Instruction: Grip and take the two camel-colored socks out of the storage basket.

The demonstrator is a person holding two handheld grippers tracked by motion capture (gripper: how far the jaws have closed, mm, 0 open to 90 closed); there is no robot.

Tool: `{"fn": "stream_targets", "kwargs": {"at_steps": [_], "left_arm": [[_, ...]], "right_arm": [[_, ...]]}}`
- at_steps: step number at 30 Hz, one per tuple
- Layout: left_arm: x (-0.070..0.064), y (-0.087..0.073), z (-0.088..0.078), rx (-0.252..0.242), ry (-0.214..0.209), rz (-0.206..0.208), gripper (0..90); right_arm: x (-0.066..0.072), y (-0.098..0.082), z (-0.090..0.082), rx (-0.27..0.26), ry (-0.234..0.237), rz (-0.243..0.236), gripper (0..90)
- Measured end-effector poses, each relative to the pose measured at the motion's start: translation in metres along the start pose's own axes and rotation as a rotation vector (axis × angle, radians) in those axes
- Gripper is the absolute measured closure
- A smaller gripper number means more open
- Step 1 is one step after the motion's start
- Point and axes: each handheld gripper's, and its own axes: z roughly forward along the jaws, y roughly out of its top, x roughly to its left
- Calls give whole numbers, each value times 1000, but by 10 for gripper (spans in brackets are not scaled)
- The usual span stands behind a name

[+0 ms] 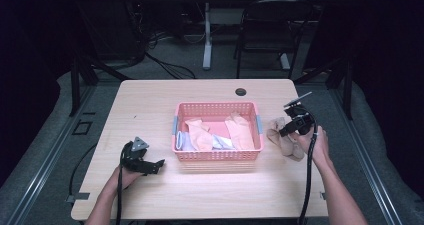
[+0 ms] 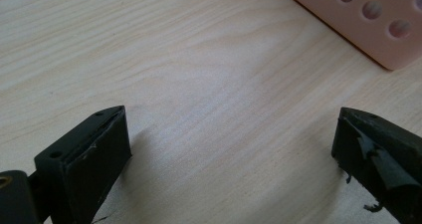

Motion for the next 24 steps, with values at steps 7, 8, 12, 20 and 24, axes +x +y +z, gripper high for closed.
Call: {"fn": "stream_targets", "kwargs": {"at_steps": [7,8,12,20,24], "left_arm": [[0,0,0,1,0,0,18],[0,0,0,1,0,1,18],[0,0,0,0,0,0,18],[0,0,0,0,1,0,18],[0,0,0,0,1,0,18]], "right_arm": [[-2,0,2,-13,-10,4,371],[-1,-1,-1,-32,-5,11,311],[0,-6,-22,-62,-1,-2,164],[9,-26,-46,-112,-16,-44,23],[15,-40,-56,-140,-19,-65,0]]}}
